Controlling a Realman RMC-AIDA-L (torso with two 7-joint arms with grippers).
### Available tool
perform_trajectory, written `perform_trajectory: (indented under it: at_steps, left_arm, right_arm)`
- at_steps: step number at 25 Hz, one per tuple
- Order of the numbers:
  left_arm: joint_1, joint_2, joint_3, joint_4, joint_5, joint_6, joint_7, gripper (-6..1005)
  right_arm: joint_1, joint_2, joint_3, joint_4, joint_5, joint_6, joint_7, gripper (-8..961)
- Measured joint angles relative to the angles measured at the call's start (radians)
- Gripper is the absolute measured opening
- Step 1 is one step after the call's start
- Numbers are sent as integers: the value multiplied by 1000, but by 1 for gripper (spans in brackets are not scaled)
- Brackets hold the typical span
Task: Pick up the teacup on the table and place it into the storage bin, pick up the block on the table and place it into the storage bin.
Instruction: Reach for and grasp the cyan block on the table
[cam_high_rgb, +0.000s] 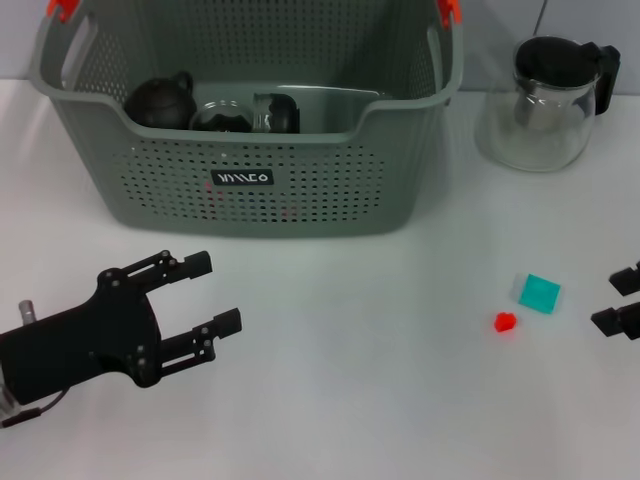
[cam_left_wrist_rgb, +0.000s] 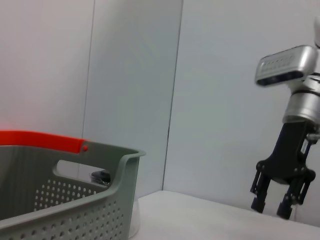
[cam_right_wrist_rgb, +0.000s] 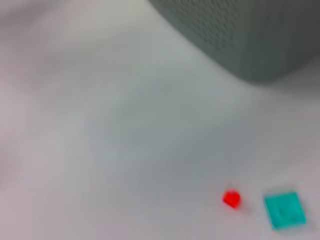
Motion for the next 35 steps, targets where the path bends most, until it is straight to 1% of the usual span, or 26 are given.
perform_trajectory:
  at_steps: [4, 5, 6, 14, 20, 23, 28, 32, 34, 35]
  left_arm:
    - [0, -2, 0, 0, 0, 0, 0, 731]
    - [0, -2, 0, 0, 0, 0, 0, 731]
    - [0, -2, 0, 0, 0, 0, 1, 731]
    - [0, -1, -1, 0, 0, 0, 3, 731]
    - [0, -1, -3, 0, 0, 0, 10, 731]
    - [0, -1, -3, -5, 0, 0, 11, 731]
    - [-1, 0, -3, -11, 0, -3, 13, 731]
    - [1, -1, -3, -11, 0, -8, 14, 731]
    - [2, -1, -3, -11, 0, -8, 14, 731]
    - [2, -1, -3, -11, 0, -9, 14, 731]
  right_arm:
    - [33, 1, -89, 43, -86, 72, 126, 594]
    - [45, 1, -133, 72, -101, 114, 172, 594]
    - [45, 1, -133, 72, -101, 114, 172, 594]
    - [63, 1, -329, 147, -114, 260, 227, 595]
    - [70, 1, -418, 177, -135, 343, 218, 595]
    - [91, 1, -444, 235, -179, 384, 227, 595]
    - [152, 2, -439, 367, -214, 440, 264, 595]
    - [171, 2, -436, 433, -212, 507, 258, 594]
    - [174, 2, -436, 444, -212, 518, 259, 594]
    - [184, 2, -433, 473, -212, 538, 267, 594]
